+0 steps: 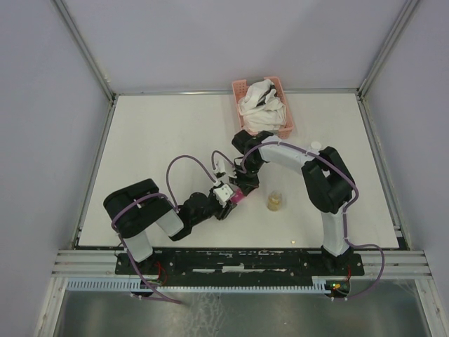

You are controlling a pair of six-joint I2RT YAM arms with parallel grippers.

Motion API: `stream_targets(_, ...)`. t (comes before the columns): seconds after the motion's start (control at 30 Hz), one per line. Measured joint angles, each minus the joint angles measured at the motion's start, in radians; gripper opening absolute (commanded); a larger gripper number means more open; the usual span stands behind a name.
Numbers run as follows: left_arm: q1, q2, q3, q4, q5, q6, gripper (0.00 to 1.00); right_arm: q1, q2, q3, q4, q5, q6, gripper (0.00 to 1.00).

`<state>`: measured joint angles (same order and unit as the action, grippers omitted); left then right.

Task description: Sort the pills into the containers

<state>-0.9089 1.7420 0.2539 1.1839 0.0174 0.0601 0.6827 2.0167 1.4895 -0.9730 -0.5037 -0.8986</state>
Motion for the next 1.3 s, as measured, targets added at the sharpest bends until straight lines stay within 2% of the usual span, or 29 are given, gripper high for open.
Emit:
stream_targets(0.3, 0.000, 0.000, 0.000, -0.002, 0.010, 0.000, 0.40, -0.047, 0.001, 0.059, -0.016, -0.081, 0.021, 0.01)
stream_targets(0.57, 0.000, -0.013, 0.000, -0.010, 0.008, 0.000, 0.72, -0.078, -0.007, 0.072, -0.037, -0.141, 0.023, 0.03)
stream_targets(0.6, 0.000, -0.019, 0.000, -0.011, 0.006, 0.000, 0.80, -0.088, -0.010, 0.072, -0.040, -0.153, 0.023, 0.06)
stream_targets(0.73, 0.000, -0.062, 0.000, -0.035, -0.009, 0.000, 0.85, -0.168, -0.043, 0.069, -0.060, -0.198, 0.010, 0.21)
stream_targets(0.83, 0.000, -0.099, 0.000, -0.043, -0.019, 0.000, 0.85, -0.237, -0.107, 0.051, -0.070, -0.236, -0.003, 0.45)
stream_targets(0.93, 0.000, -0.163, -0.011, -0.050, -0.025, -0.001, 0.86, -0.312, -0.185, 0.026, -0.081, -0.267, -0.019, 0.77)
stream_targets(1.0, 0.000, -0.216, -0.026, -0.055, -0.027, -0.005, 0.86, -0.362, -0.235, 0.003, -0.074, -0.274, -0.028, 0.90)
stream_targets(1.13, 0.000, -0.339, -0.032, -0.100, -0.016, -0.050, 0.87, -0.445, -0.285, -0.053, -0.039, -0.224, -0.085, 1.00)
stream_targets(1.3, 0.000, -0.410, -0.023, -0.144, -0.006, -0.104, 0.90, -0.494, -0.240, -0.068, -0.023, -0.131, -0.297, 1.00)
